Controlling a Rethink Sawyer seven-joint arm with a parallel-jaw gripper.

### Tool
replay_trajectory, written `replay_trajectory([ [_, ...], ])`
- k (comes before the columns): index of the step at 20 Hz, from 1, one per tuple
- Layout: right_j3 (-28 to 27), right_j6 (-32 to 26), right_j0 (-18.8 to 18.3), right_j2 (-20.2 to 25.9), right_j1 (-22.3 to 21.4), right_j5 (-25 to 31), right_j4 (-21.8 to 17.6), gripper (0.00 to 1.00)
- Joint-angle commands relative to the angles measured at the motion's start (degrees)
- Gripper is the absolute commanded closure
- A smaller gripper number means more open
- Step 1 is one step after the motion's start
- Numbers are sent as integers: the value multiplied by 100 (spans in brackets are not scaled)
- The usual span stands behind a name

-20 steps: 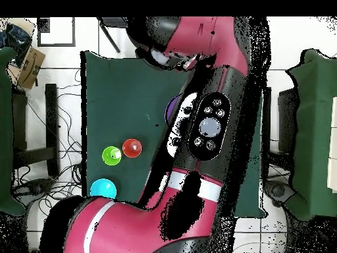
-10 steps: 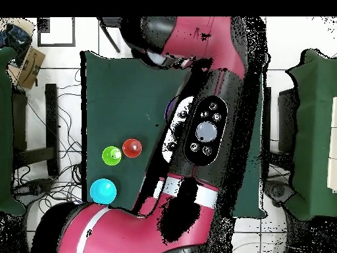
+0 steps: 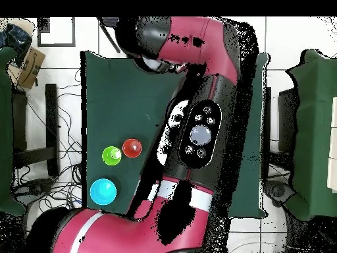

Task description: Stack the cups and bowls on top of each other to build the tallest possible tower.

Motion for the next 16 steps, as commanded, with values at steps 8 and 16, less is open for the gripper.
replay_trajectory([
  [8,925,-89,129,727,20,-264,-210,0],
  [16,1358,162,261,726,-169,-413,-128,0],
])
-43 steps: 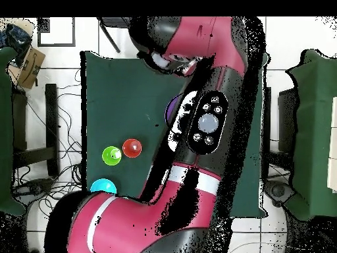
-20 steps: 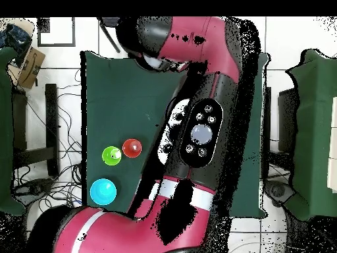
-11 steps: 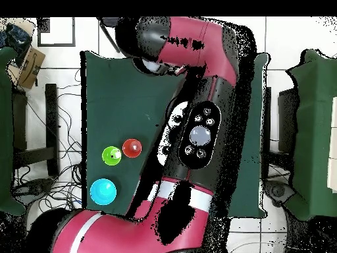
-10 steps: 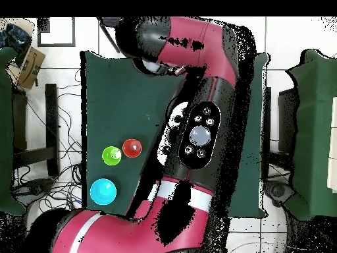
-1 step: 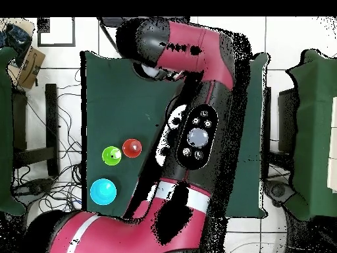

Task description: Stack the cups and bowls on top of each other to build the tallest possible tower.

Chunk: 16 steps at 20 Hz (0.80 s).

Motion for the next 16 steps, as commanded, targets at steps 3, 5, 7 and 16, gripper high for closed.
replay_trajectory([
  [3,1055,266,228,639,-191,-331,-103,0],
  [5,1193,382,286,612,-250,-368,-81,0],
  [7,1320,504,351,581,-313,-401,-57,0],
  [16,1638,840,536,471,-449,-426,25,0],
])
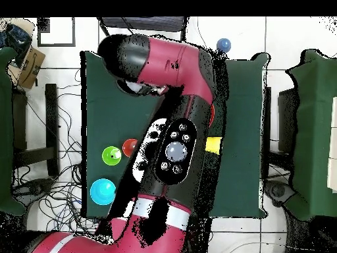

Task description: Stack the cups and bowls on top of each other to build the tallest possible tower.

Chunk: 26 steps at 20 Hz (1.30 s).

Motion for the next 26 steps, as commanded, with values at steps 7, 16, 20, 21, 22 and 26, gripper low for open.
replay_trajectory([
  [7,1161,1078,290,341,-194,-397,27,0],
  [16,1464,1345,409,252,-14,-746,67,0],
  [20,1450,1482,477,140,83,-778,63,0],
  [21,1451,1492,483,136,103,-768,77,0],
  [22,1455,1492,485,139,125,-743,96,0],
  [26,1593,1587,549,156,221,-924,161,0],
])
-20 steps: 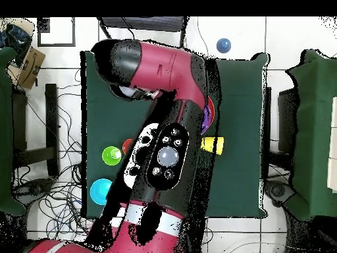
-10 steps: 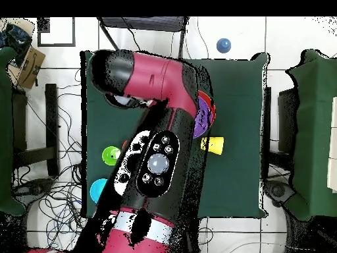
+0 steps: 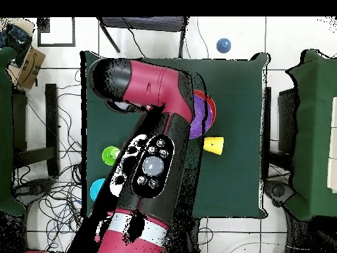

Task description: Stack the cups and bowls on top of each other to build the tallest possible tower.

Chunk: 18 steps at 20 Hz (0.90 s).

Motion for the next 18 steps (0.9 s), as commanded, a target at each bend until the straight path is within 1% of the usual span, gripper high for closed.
replay_trajectory([
  [1,684,1595,121,288,427,-388,65,0],
  [5,712,1849,244,198,489,-411,85,0],
  [10,949,2142,378,198,544,-641,216,0],
  [18,1489,2151,445,345,521,-1142,396,0],
])
